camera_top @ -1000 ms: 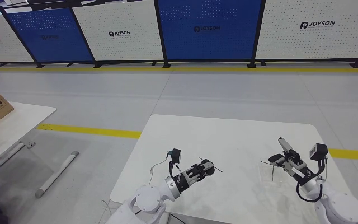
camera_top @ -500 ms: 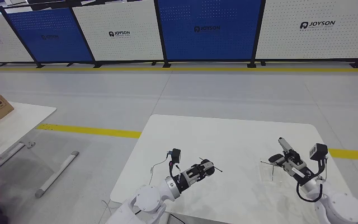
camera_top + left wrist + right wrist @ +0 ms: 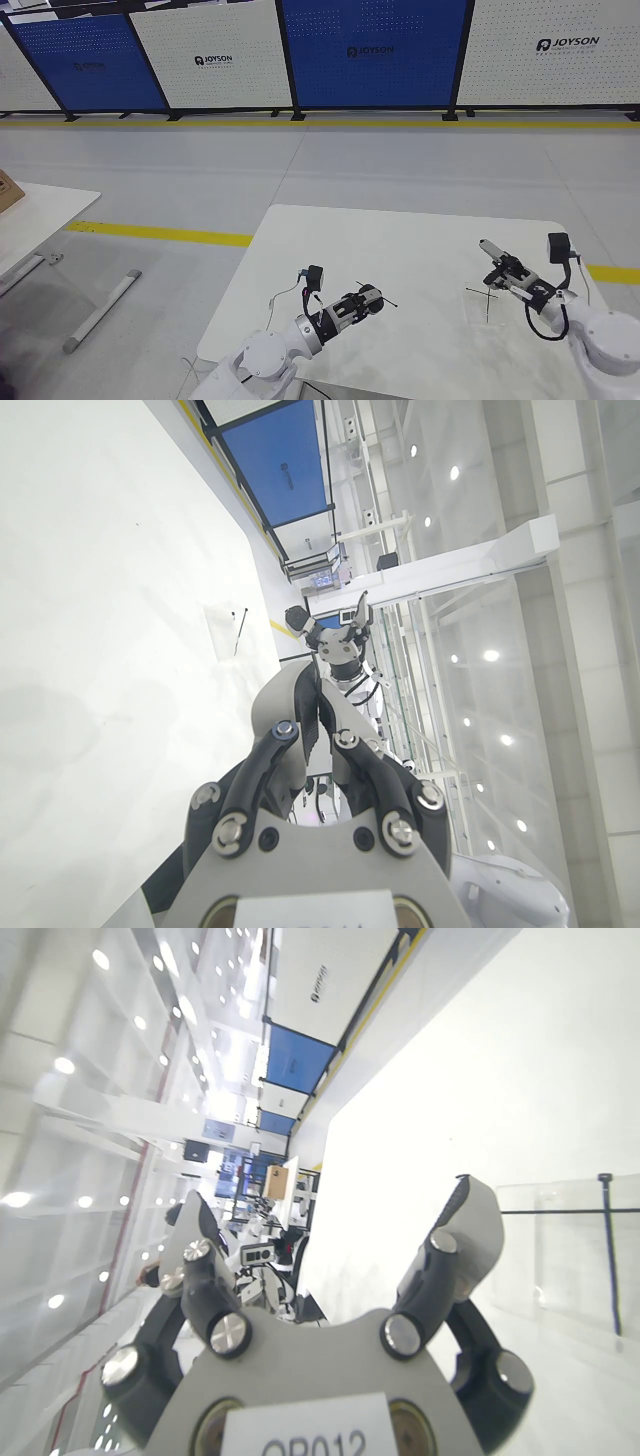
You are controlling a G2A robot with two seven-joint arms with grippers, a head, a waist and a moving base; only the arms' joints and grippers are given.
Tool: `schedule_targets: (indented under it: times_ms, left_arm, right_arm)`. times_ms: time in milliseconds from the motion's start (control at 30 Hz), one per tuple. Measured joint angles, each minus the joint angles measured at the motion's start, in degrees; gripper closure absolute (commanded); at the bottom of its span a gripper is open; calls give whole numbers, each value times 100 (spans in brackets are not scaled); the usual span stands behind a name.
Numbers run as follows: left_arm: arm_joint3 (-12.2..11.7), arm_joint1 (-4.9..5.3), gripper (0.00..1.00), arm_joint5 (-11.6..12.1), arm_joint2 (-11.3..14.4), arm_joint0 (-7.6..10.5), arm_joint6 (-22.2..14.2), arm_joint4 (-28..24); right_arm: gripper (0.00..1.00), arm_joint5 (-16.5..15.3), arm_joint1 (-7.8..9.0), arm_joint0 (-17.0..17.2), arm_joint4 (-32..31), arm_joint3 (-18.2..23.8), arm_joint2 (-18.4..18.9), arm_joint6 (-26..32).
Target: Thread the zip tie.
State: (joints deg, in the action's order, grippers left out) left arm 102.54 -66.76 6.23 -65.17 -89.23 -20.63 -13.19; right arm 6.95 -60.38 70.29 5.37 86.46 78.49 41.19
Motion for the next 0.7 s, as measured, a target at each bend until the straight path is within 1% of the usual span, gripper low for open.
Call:
schedule_targets:
  times_ms: [67, 133, 567, 600, 633, 700]
  left_arm:
    - [0, 0, 100, 0, 0, 0, 0, 0]
    - [0, 0, 100, 0, 0, 0, 0, 0]
    - [-8, 0, 100, -2, 0, 7, 20, 28]
    - [-24, 2, 100, -13, -2, 23, 75, 124]
    - [-44, 5, 100, -46, -2, 37, 210, 327]
    - [-62, 0, 100, -111, 19, 39, 456, 569]
  right_arm:
    - [0, 29, 1, -222, -235, -197, -153, 272]
    - [0, 8, -4, -300, -303, -280, -201, 295]
    - [0, 6, -4, -292, -293, -272, -194, 281]
    - [0, 6, -4, -292, -293, -272, -194, 281]
    - [0, 6, -4, -292, -293, -272, -194, 281]
    - [0, 6, -4, -292, -293, -272, -194, 281]
